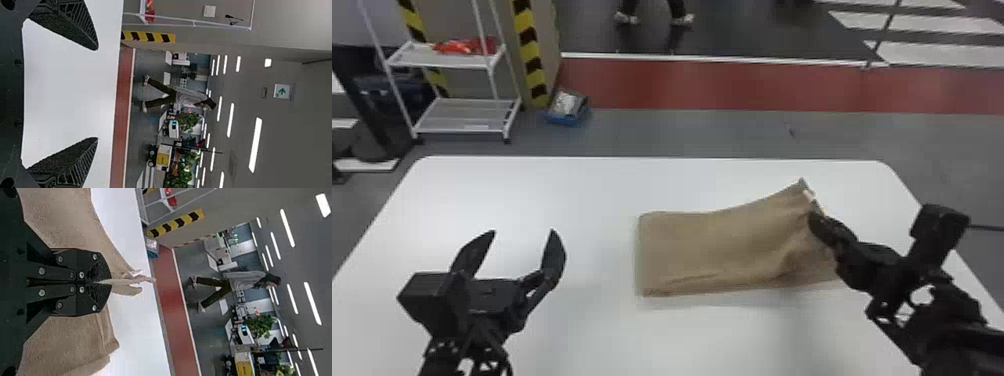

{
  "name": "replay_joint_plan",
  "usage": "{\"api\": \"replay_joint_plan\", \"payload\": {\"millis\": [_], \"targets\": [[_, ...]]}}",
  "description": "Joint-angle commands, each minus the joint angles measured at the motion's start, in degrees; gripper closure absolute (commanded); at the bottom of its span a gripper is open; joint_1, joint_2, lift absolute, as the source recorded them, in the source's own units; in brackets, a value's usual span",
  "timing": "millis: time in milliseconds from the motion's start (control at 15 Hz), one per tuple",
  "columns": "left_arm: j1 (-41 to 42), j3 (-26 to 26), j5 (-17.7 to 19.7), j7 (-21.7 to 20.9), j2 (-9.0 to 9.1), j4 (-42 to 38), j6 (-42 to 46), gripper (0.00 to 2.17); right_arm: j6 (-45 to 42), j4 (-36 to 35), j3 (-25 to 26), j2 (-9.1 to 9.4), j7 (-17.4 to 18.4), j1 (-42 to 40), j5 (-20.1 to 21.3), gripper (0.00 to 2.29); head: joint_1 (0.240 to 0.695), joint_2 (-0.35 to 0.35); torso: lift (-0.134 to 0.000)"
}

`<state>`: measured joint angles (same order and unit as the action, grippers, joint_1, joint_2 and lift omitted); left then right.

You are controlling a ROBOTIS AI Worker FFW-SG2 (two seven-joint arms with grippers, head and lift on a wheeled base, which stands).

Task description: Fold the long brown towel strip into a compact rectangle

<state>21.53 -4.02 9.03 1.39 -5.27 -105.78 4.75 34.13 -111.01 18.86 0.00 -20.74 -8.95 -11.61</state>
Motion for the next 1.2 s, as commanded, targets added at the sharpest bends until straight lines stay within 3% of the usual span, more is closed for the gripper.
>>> {"api": "replay_joint_plan", "payload": {"millis": [0, 133, 400, 600, 667, 867, 1133], "targets": [[-0.1, 0.1, 0.0, -0.1, -0.01, 0.6, 0.0, 0.05, 2.6, -0.3, 3.0, 0.00, 0.0, 0.9, -0.7, 1.33, 0.695, -0.102, -0.117], [-0.5, -0.4, 0.0, -0.2, -0.01, 1.1, 0.0, 0.05, 3.1, 3.5, 3.5, 0.00, 0.0, 1.8, -0.3, 0.04, 0.695, -0.130, -0.117], [-0.3, -0.5, 0.0, -0.2, -0.01, 1.3, -0.1, 0.05, 4.9, 4.9, 6.5, -0.44, 0.0, 3.9, -0.8, 0.06, 0.695, -0.153, -0.117], [-0.3, -0.5, 0.0, -0.3, -0.01, 1.5, 0.0, 0.05, 7.7, 4.9, 8.0, -2.99, 0.0, 4.3, -0.9, 0.07, 0.695, -0.180, -0.117], [-0.3, -0.5, 0.0, -0.3, -0.01, 1.6, 0.0, 0.05, 8.6, 5.6, 9.0, -3.08, -1.0, 5.1, -0.3, 0.07, 0.695, -0.187, -0.117], [-0.5, -0.6, 0.0, -0.4, 0.08, 2.2, 0.0, 0.05, 9.8, 11.8, 8.9, -5.63, -2.4, 7.6, 1.2, 0.10, 0.695, -0.213, -0.117], [-0.5, -0.8, 0.0, -0.4, -0.01, 2.1, 0.0, 0.05, 8.9, 16.6, 7.3, -5.89, -3.1, 9.9, 5.5, 0.21, 0.695, -0.227, -0.117]]}}
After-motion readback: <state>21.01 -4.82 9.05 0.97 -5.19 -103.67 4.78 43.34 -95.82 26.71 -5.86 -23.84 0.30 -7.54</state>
